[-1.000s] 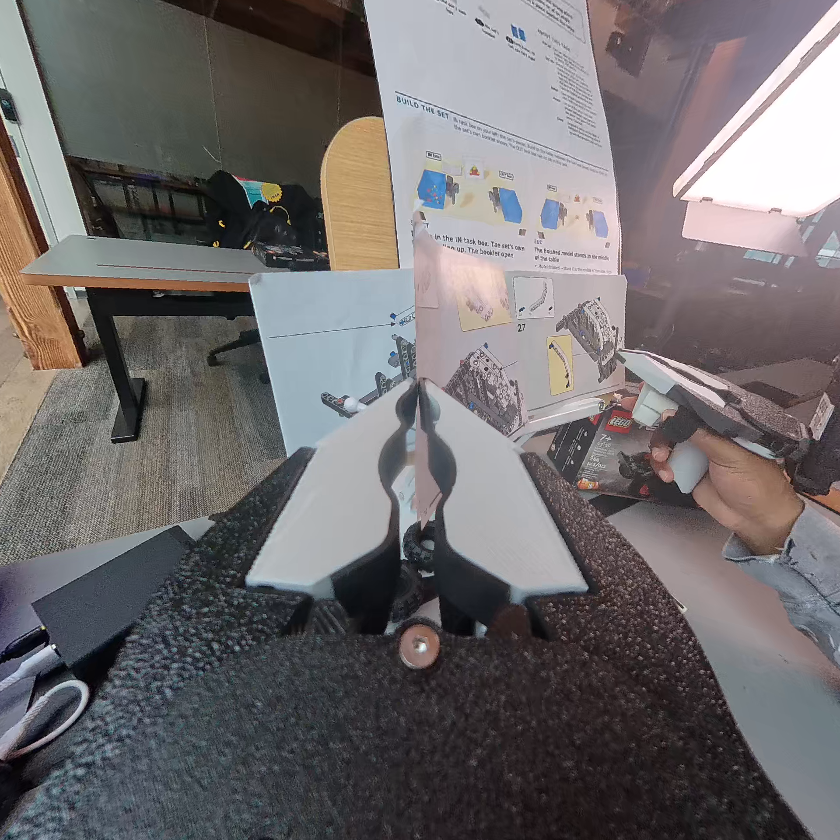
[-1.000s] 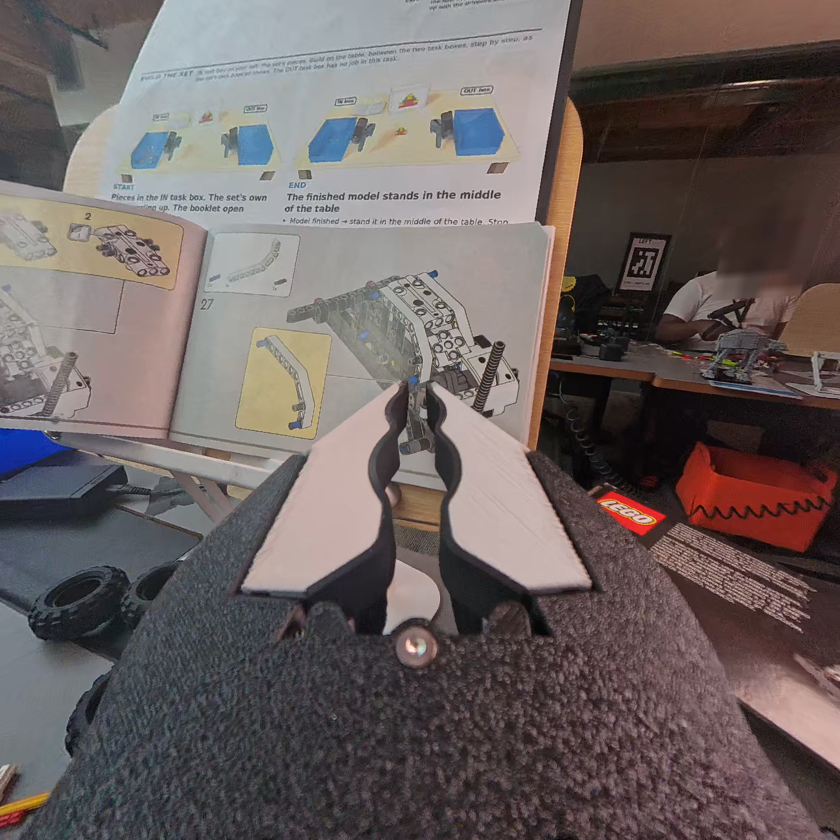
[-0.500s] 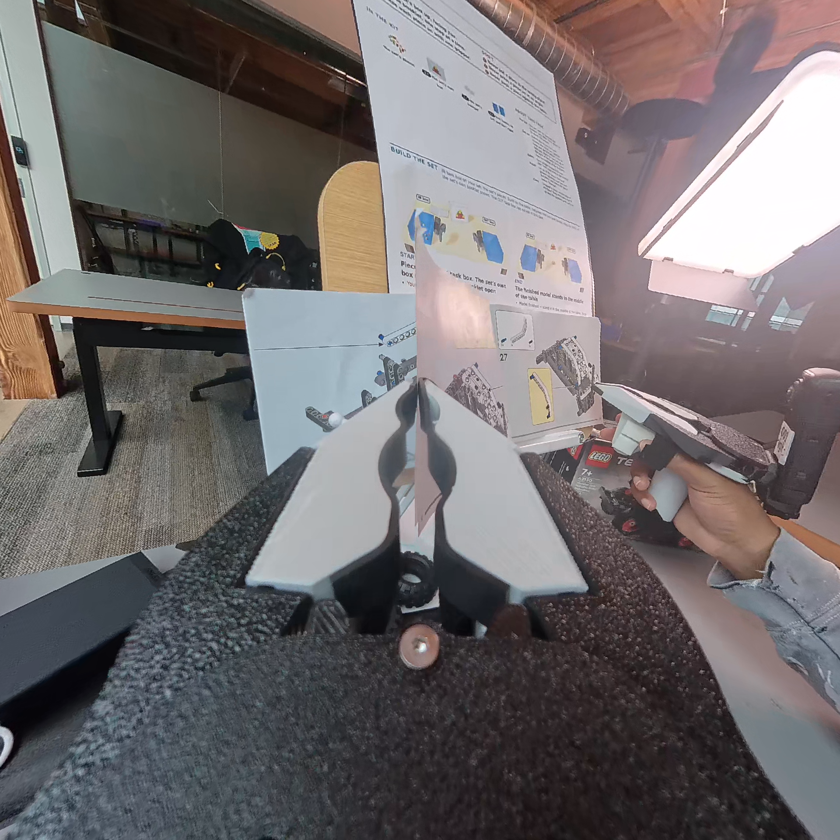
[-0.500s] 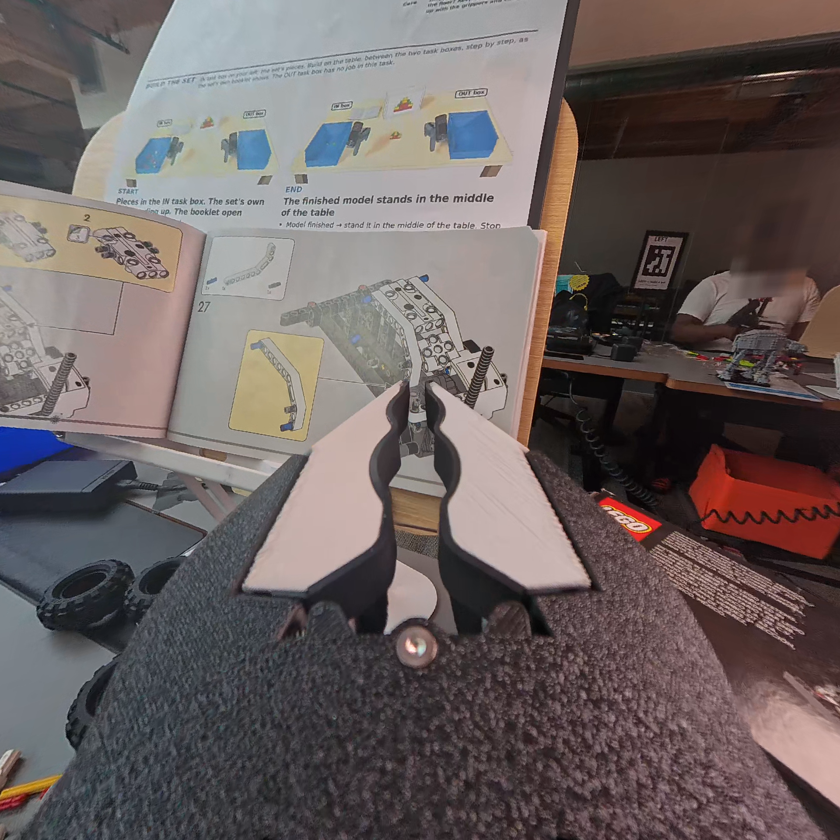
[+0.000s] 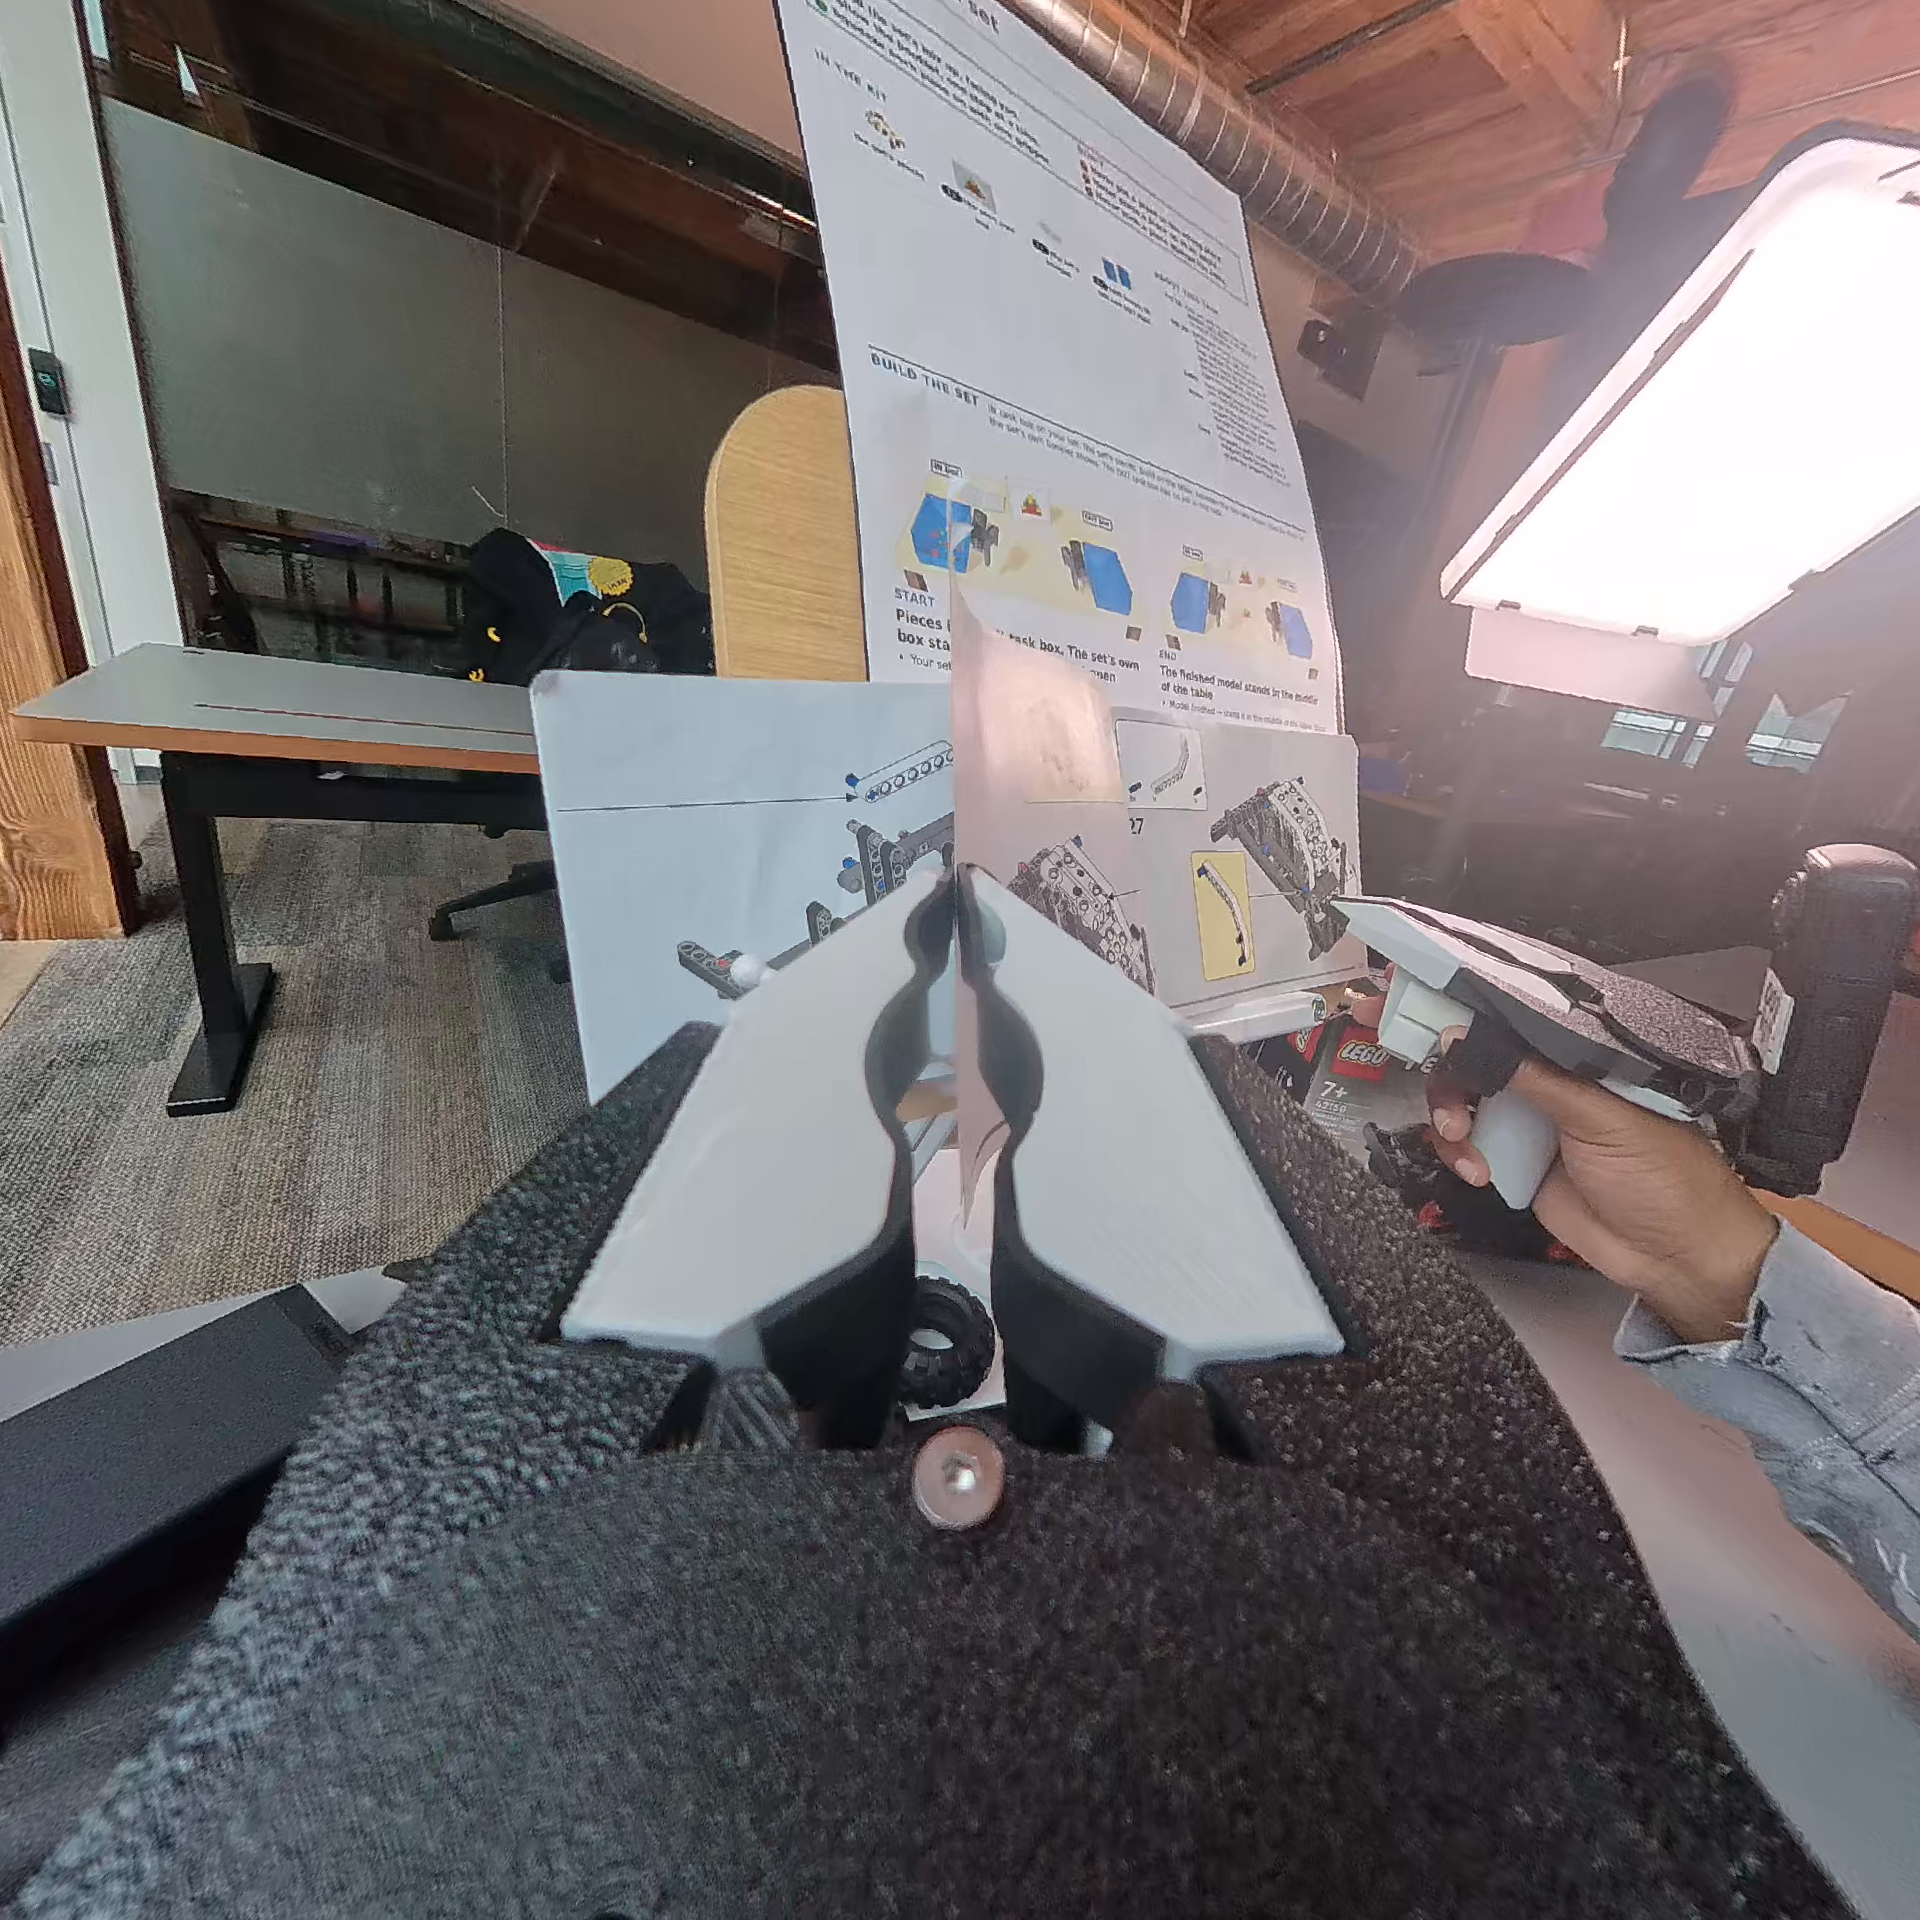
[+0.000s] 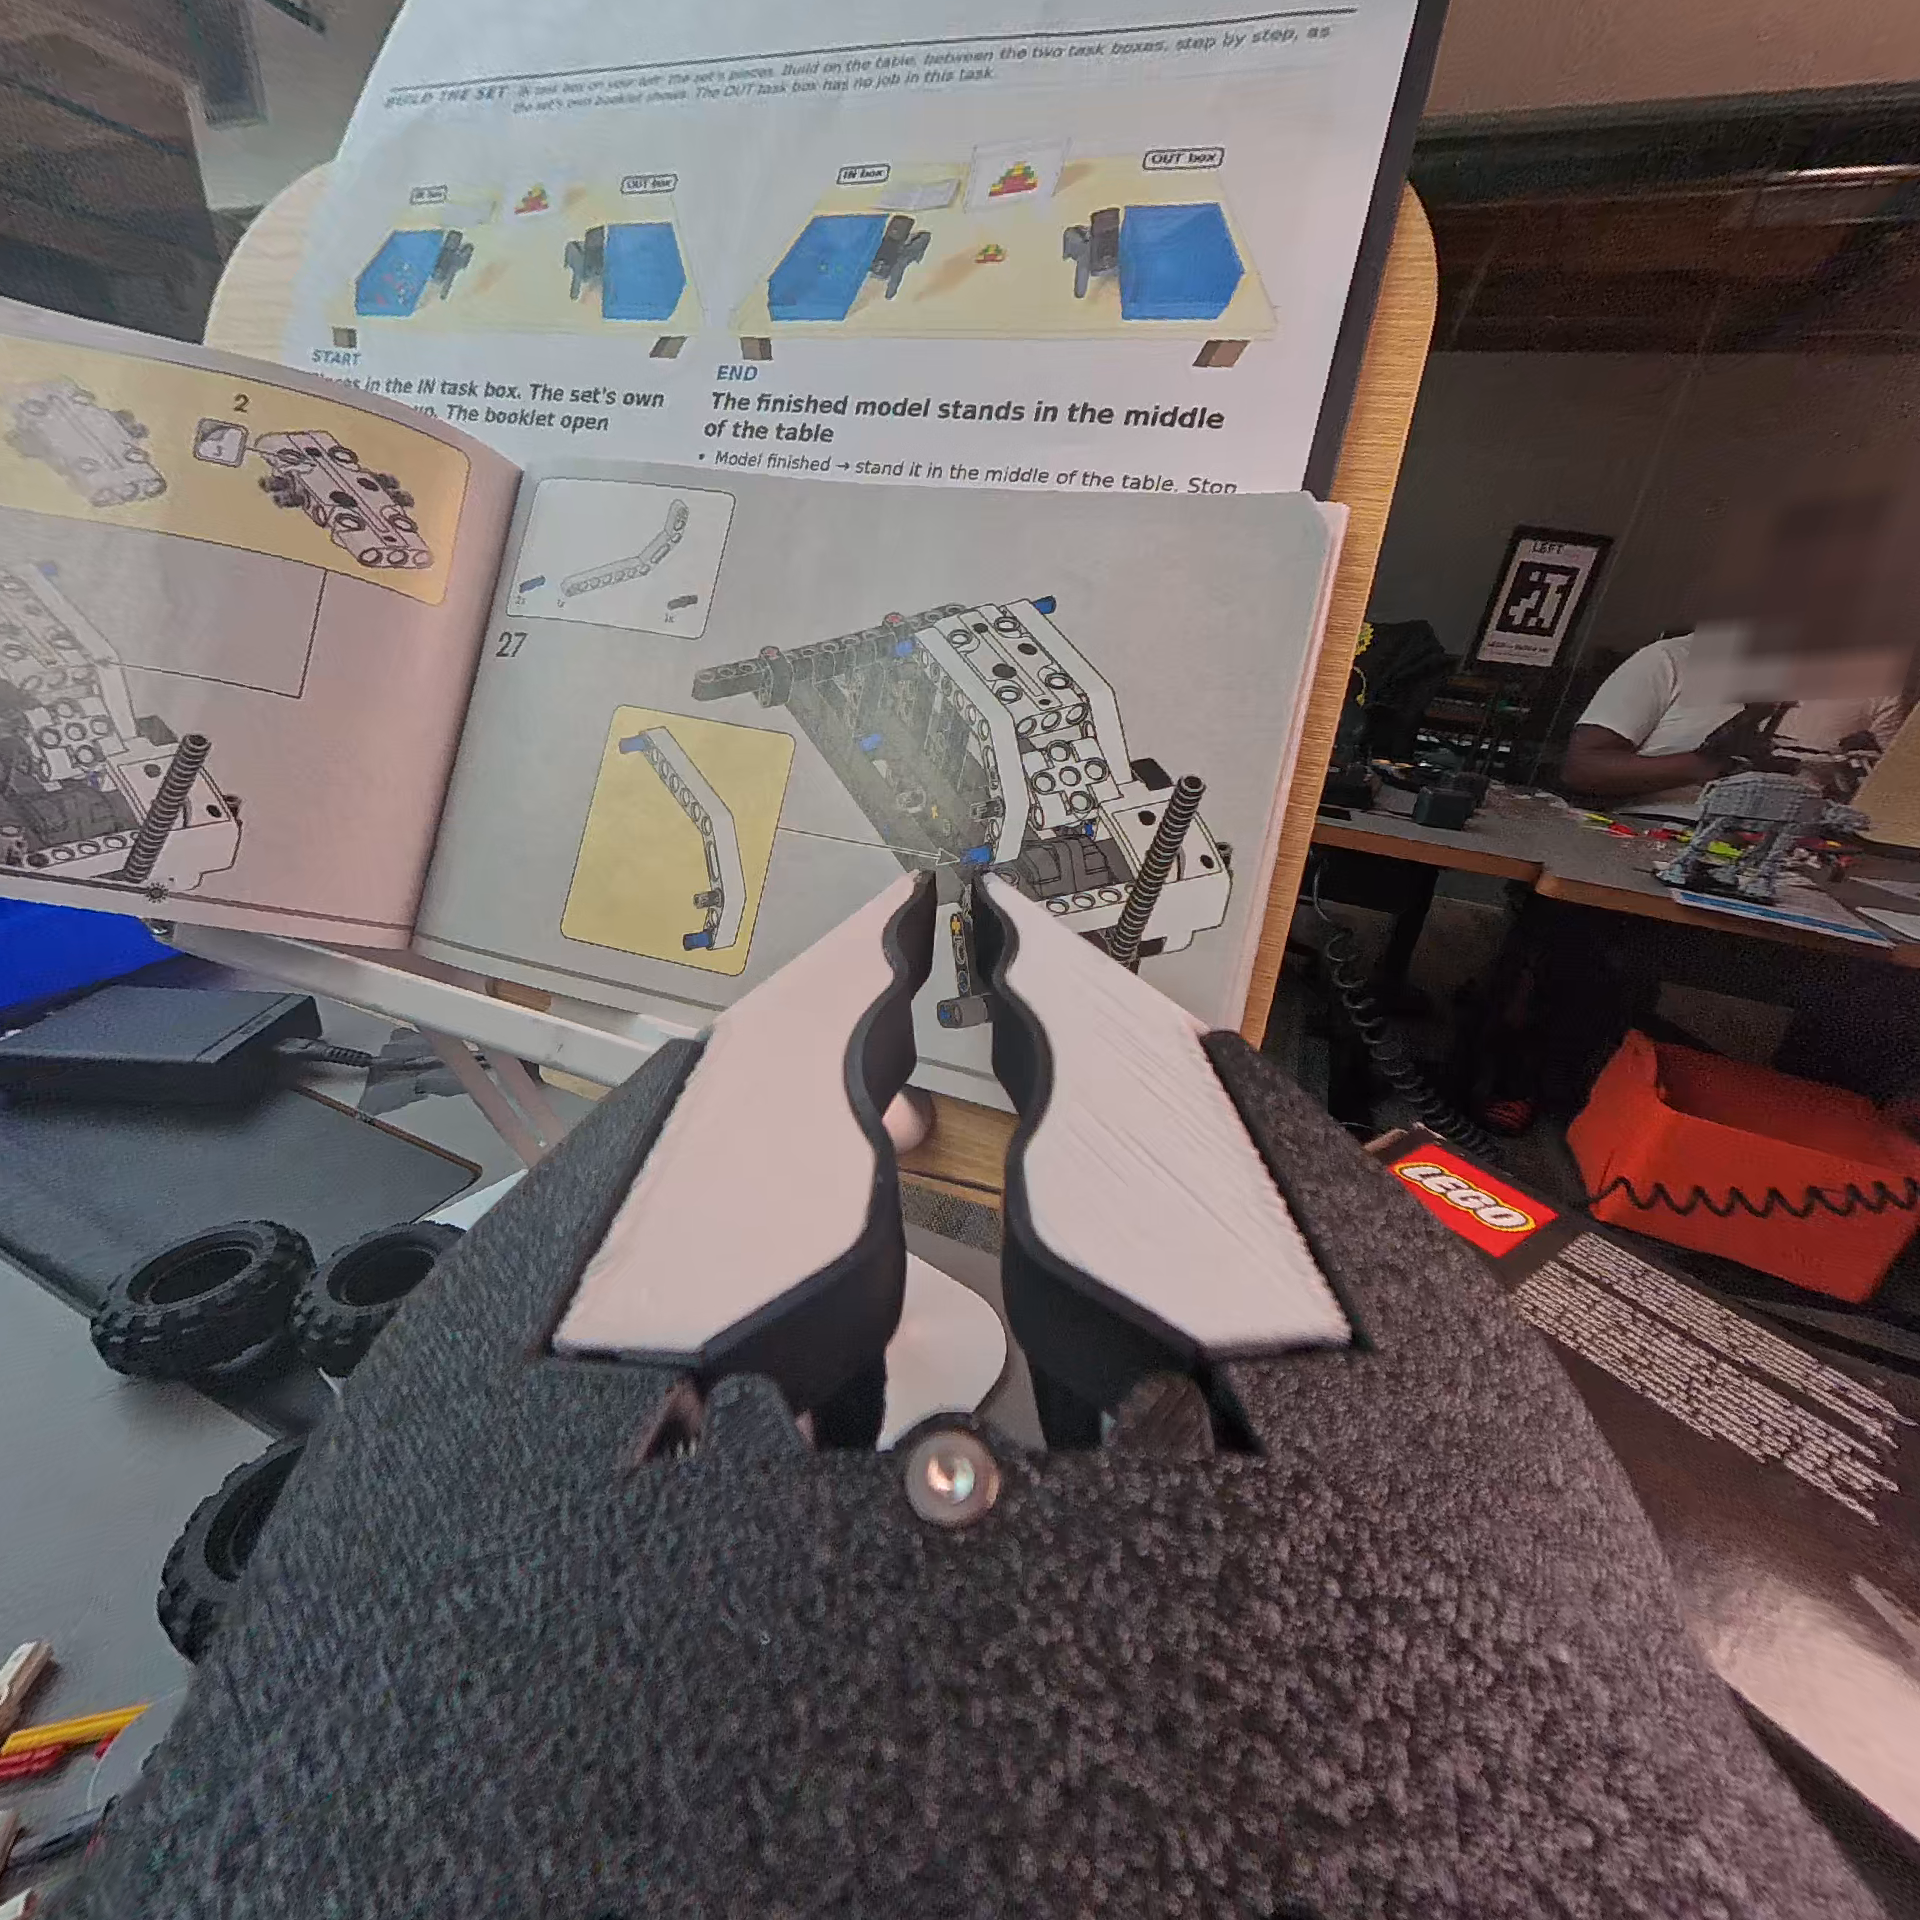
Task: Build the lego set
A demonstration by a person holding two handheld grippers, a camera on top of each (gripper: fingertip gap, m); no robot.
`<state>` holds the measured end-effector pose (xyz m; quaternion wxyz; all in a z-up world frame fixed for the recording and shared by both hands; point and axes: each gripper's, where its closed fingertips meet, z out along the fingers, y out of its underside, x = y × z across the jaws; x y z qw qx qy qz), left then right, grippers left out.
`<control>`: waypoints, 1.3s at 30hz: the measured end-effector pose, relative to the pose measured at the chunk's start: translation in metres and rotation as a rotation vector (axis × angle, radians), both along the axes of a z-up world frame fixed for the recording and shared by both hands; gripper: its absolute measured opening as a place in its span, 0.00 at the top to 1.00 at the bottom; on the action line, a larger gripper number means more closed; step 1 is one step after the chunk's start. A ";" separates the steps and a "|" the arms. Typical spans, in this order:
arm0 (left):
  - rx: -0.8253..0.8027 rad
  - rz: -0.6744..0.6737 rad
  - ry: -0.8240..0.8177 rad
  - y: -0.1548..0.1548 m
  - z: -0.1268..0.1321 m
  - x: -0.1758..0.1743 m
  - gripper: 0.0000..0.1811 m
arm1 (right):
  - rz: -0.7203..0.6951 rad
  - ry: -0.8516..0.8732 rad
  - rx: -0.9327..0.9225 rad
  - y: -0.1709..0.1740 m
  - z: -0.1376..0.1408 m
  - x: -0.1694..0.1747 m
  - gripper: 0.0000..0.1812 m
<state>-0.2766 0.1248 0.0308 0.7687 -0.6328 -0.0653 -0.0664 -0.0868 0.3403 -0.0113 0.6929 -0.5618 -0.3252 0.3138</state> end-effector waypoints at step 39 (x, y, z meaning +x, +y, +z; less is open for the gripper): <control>-0.016 -0.005 -0.024 0.007 -0.012 0.000 1.00 | -0.008 -0.020 -0.053 0.017 -0.012 0.020 1.00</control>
